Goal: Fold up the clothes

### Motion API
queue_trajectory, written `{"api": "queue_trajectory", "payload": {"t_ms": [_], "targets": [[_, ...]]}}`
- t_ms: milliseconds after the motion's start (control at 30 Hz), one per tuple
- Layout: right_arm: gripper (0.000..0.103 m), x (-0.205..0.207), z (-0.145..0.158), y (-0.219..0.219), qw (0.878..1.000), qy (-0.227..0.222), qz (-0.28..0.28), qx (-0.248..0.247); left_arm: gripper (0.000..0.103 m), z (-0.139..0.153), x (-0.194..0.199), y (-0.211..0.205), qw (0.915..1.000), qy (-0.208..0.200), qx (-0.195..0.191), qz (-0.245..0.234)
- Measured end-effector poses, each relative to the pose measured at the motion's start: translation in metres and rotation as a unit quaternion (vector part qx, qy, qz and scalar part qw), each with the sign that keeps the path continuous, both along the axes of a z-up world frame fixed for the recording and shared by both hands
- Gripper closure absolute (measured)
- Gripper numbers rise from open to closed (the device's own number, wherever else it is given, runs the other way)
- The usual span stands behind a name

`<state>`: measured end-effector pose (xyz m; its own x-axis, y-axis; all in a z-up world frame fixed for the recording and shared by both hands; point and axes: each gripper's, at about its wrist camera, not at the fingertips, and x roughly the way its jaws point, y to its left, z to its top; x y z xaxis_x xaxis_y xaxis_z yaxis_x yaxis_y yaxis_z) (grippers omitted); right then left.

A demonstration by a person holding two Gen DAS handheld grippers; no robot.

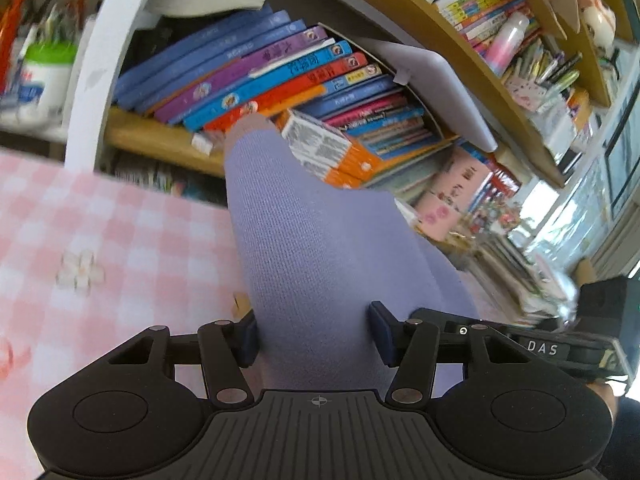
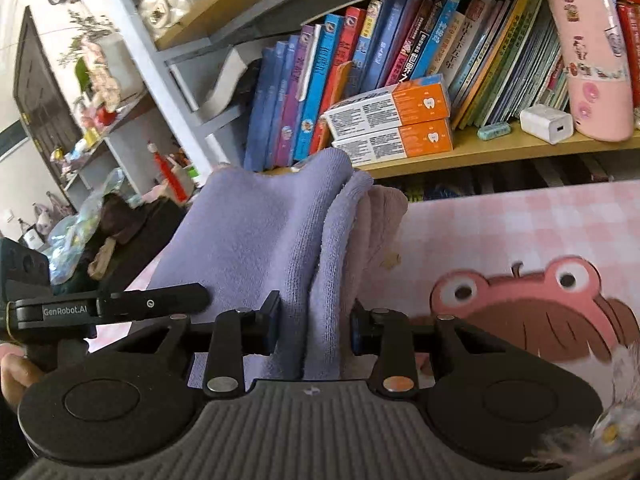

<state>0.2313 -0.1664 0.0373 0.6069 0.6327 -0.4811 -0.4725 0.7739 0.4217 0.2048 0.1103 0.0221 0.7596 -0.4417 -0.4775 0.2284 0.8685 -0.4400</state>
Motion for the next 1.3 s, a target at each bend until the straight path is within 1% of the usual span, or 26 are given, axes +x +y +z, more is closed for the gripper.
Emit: {"api": "queue_trajectory", "payload": {"t_ms": [67,133,267,400,500,567,700,767,800,833,933,967,1000,1067,1133,1167,1200,1233,1267,1300], "targets": [[0.074,0.012,-0.002,0.005,1.0,-0.002,-0.011,-0.002,0.05,0.001,0.014,-0.001,0.9999,-0.008,0.011,-0.003],[0.074,0.024,-0.004,0.009,1.0,-0.004,-0.022,-0.005,0.05,0.001,0.029,-0.003,0.9998,-0.011,0.014,-0.007],[0.074,0.041,-0.01,0.006,0.999,-0.001,-0.046,0.004,0.05,-0.006,0.053,-0.003,0.9999,-0.004,0.002,-0.012],[0.074,0.057,-0.023,0.004,0.998,0.019,-0.059,0.016,0.05,-0.018,0.07,0.0,0.9999,0.009,-0.009,-0.009],[0.074,0.064,-0.032,0.004,0.997,0.027,-0.067,0.028,0.05,-0.029,0.079,0.007,0.9994,0.022,-0.027,0.0],[0.073,0.068,-0.036,0.002,0.996,0.032,-0.07,0.044,0.05,-0.034,0.083,0.013,0.9985,0.028,-0.046,0.007],[0.073,0.074,-0.041,0.003,0.996,0.023,-0.067,0.053,0.048,-0.044,0.088,0.022,0.9965,0.036,-0.073,0.02],[0.071,0.078,-0.042,0.005,0.996,0.021,-0.067,0.051,0.047,-0.046,0.089,0.024,0.9959,0.036,-0.079,0.025],[0.071,0.08,-0.043,0.005,0.996,0.024,-0.068,0.053,0.045,-0.046,0.09,0.024,0.996,0.035,-0.078,0.028],[0.07,0.082,-0.044,0.004,0.996,0.028,-0.069,0.056,0.044,-0.045,0.091,0.023,0.9961,0.034,-0.075,0.031],[0.061,0.084,-0.043,0.0,0.994,0.031,-0.078,0.064,0.043,-0.042,0.091,0.022,0.9964,0.035,-0.066,0.039],[0.055,0.076,-0.04,-0.002,0.995,0.02,-0.08,0.058,0.043,-0.039,0.088,0.021,0.9969,0.032,-0.057,0.044],[0.052,0.066,-0.036,-0.003,0.995,0.006,-0.08,0.051,0.043,-0.036,0.085,0.02,0.9973,0.028,-0.046,0.049],[0.043,0.046,-0.028,-0.006,0.996,-0.022,-0.082,0.035,0.042,-0.027,0.072,0.019,0.9981,0.007,-0.012,0.061],[0.039,0.026,-0.02,-0.009,0.995,-0.05,-0.083,0.019,0.041,-0.015,0.053,0.016,0.9969,-0.027,0.025,0.069],[0.037,0.016,-0.015,-0.011,0.994,-0.064,-0.083,0.012,0.04,-0.009,0.041,0.014,0.9959,-0.044,0.038,0.07],[0.036,0.006,-0.011,-0.012,0.993,-0.078,-0.084,0.004,0.036,-0.003,0.03,0.011,0.9947,-0.056,0.044,0.073],[0.033,-0.004,-0.007,-0.014,0.992,-0.092,-0.084,-0.004,0.033,0.002,0.019,0.008,0.9934,-0.068,0.051,0.076],[0.029,-0.014,-0.003,-0.015,0.991,-0.106,-0.085,-0.012,0.032,0.007,0.007,0.005,0.9919,-0.08,0.058,0.079],[0.028,-0.025,0.001,-0.017,0.989,-0.12,-0.085,-0.02,0.029,0.01,-0.007,0.0,0.9902,-0.091,0.067,0.082]]}}
